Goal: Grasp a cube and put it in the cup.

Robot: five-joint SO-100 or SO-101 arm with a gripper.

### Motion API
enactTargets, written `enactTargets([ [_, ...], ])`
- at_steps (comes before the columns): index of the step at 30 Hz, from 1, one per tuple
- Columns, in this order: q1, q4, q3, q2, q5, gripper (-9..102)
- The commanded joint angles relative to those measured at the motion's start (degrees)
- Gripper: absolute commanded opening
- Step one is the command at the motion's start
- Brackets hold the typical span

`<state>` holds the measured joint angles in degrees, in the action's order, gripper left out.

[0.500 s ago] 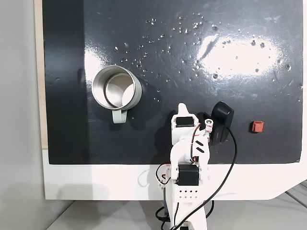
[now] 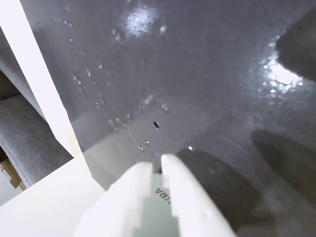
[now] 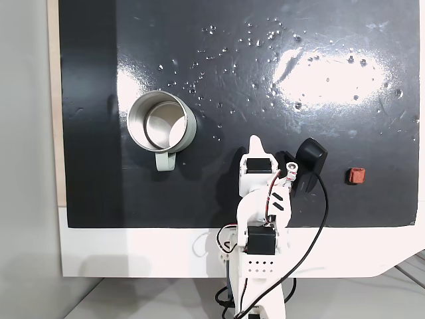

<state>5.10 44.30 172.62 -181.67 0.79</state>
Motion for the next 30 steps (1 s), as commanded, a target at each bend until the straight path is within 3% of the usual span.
enactTargets([
  [1,-0.09,-1.93,-0.44,-0.35,0.26,0],
  [10,0.18,-2.29,-1.05,-0.44,1.23,0],
  [18,1.85,1.32,-15.21,6.33,2.11,0],
  [30,20.48,7.91,-38.41,23.99,-0.79,0],
])
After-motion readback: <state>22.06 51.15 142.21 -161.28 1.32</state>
